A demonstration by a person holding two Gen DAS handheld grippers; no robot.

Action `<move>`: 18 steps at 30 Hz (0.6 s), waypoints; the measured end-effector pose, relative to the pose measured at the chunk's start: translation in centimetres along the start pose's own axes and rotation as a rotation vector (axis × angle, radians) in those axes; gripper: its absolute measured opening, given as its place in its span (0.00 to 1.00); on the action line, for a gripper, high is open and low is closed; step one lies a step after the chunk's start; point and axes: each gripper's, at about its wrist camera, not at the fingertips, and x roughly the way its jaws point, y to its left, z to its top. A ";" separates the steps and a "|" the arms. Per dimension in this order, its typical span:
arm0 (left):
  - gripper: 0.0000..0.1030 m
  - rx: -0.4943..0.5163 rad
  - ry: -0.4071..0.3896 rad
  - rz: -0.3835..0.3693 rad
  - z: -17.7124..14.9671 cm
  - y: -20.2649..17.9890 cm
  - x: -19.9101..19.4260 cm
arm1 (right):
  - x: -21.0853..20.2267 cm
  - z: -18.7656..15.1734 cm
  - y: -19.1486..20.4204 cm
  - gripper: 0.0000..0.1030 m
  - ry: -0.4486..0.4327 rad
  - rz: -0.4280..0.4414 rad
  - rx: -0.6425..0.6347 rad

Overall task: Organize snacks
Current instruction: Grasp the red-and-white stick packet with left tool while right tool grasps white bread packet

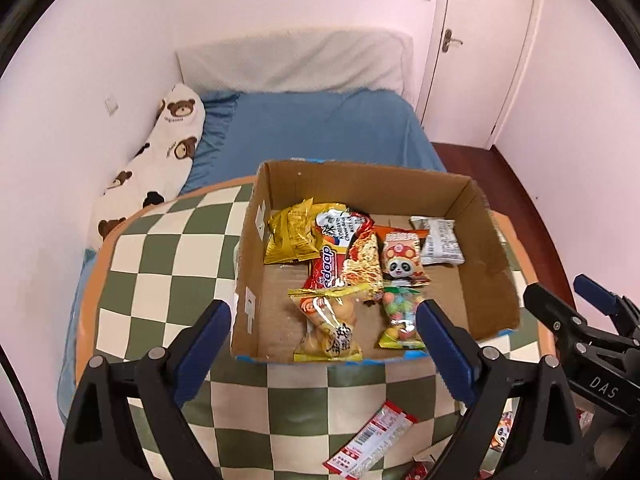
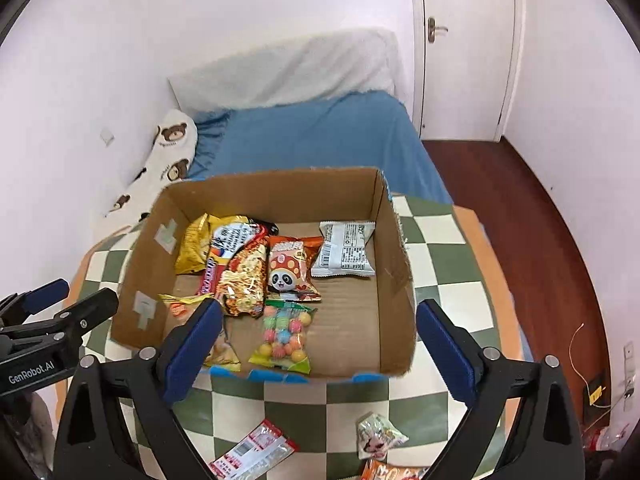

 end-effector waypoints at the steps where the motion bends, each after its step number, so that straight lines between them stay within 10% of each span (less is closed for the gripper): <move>1: 0.92 0.003 -0.009 -0.002 -0.2 -0.1 -0.7 | -0.9 -0.3 0.1 0.97 -0.008 0.010 0.005; 9: 0.92 0.118 0.054 -0.006 -5.6 -1.6 -1.6 | -2.9 -5.9 -2.1 0.97 0.136 0.085 0.109; 18: 0.92 0.454 0.458 0.003 -17.8 -7.2 12.4 | 3.6 -19.4 -6.1 0.97 0.485 0.071 0.196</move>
